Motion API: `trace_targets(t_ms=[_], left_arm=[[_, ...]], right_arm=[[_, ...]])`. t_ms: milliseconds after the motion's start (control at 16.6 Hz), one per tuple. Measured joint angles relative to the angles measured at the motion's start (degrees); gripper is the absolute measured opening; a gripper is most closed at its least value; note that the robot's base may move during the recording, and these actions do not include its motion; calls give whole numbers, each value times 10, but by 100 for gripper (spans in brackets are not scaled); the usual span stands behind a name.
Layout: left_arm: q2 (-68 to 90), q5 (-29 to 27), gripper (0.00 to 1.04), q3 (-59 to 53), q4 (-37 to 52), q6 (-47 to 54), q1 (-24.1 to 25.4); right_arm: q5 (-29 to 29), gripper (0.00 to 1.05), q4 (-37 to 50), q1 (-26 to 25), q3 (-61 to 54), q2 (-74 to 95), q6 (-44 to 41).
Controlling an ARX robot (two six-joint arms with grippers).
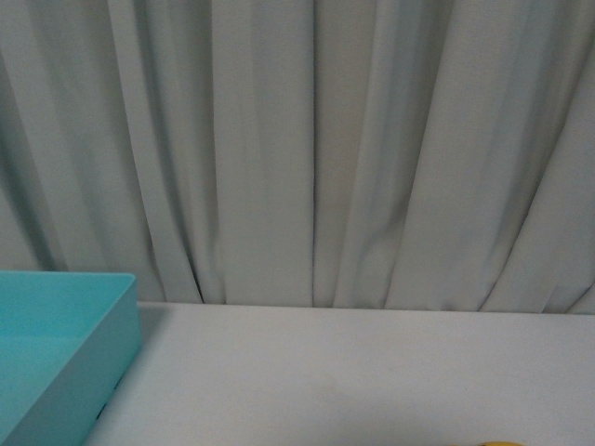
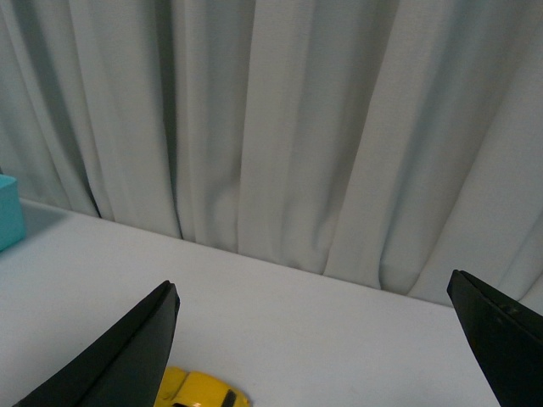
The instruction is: Wind up and store yellow beetle toy
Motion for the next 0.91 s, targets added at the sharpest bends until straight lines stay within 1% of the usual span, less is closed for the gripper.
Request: trace_targets(t_ms=[60,362,543,604,664,906], left_arm=[[0,0,98,0,0,0,0],[0,-1,98,0,0,0,0],[0,0,98,0,0,0,0],[0,0,98,0,0,0,0],[0,0,98,0,0,0,0],[0,0,98,0,0,0,0]], right_arm=[[-35,98,34,-32,28,64,-7],[-69,98,70,-71,64,134,-16],[-84,98,86,-104,103,188,-27],[-91,98,69,-115,140,228,-37],[-103,98,37,-113,174,260,-58],[-105,98,-85,-70,289,369,-148]])
